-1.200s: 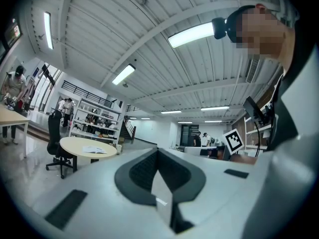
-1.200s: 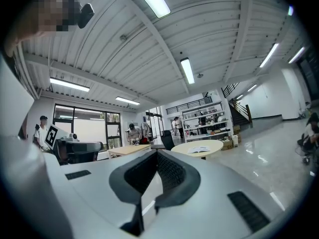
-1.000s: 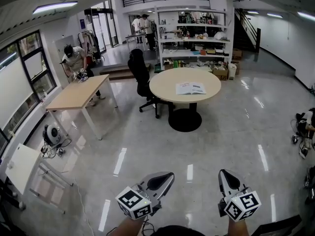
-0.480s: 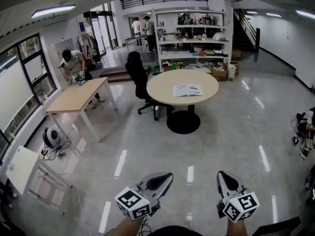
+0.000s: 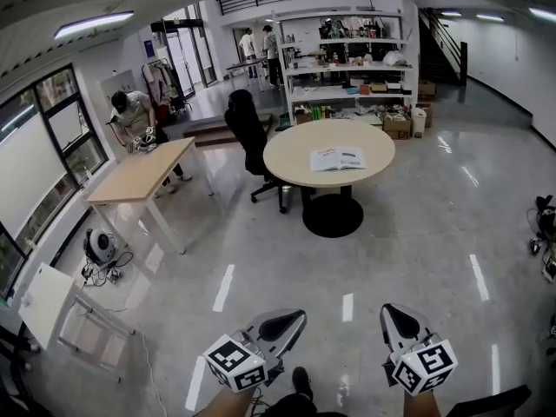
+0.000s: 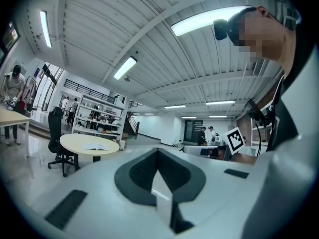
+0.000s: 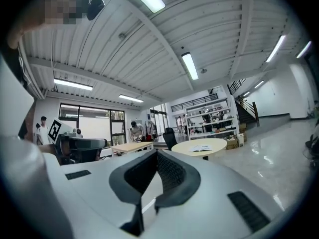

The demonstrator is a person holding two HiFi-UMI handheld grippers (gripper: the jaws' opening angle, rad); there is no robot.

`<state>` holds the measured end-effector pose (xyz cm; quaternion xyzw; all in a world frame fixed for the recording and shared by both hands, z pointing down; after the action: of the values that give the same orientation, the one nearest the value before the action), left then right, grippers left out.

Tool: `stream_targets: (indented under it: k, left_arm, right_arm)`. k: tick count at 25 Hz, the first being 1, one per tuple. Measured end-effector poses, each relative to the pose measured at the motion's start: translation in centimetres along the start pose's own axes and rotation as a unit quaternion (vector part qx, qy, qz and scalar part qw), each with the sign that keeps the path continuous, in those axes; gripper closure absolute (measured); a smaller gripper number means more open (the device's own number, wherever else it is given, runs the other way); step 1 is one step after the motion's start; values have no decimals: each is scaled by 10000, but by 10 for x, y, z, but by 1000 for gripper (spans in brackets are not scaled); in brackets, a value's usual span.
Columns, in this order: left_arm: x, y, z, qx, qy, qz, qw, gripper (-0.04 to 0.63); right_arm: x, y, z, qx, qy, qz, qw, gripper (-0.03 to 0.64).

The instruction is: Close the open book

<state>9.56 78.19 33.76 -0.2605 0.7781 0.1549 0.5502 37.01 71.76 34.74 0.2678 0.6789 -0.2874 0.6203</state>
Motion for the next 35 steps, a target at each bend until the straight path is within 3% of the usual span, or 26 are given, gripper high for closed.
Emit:
stream_targets:
  k: [5, 14, 21, 25, 28, 35]
  left_arm:
    - [12, -32, -54, -49, 1, 69, 10000, 609]
    - [68, -91, -194, -121, 20, 66, 9999, 609]
    - [104, -146, -271, -284, 181, 87, 9994, 609]
    - [108, -181, -304, -187, 159, 29, 9997, 609]
    - [117, -215, -329, -93, 15, 0, 10000, 609]
    - [150, -323, -390, 97, 219, 47, 9997, 609]
  right_arm:
    - [-5, -57, 22, -17, 38, -76, 10000, 618]
    - [12, -206, 65, -119, 176, -186, 9996, 618]
    - [28, -291, 104, -263, 189, -362, 9988, 618]
    - [16, -331, 130, -223, 128, -500, 9984, 618]
    - [11, -366, 157, -159, 74, -477, 9987, 618]
    - [2, -460, 260, 150, 6, -327, 9994, 618]
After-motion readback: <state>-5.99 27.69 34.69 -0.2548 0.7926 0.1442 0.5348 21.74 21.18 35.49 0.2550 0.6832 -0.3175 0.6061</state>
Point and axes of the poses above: the fingertips, and each gripper's own axes: y backward along the fingers, z to its right, x out of its top, the point moved 9 cm from there along y, backward along the fingers, and after that the axes turned 12 degrees about y, right-handed, at the moved point
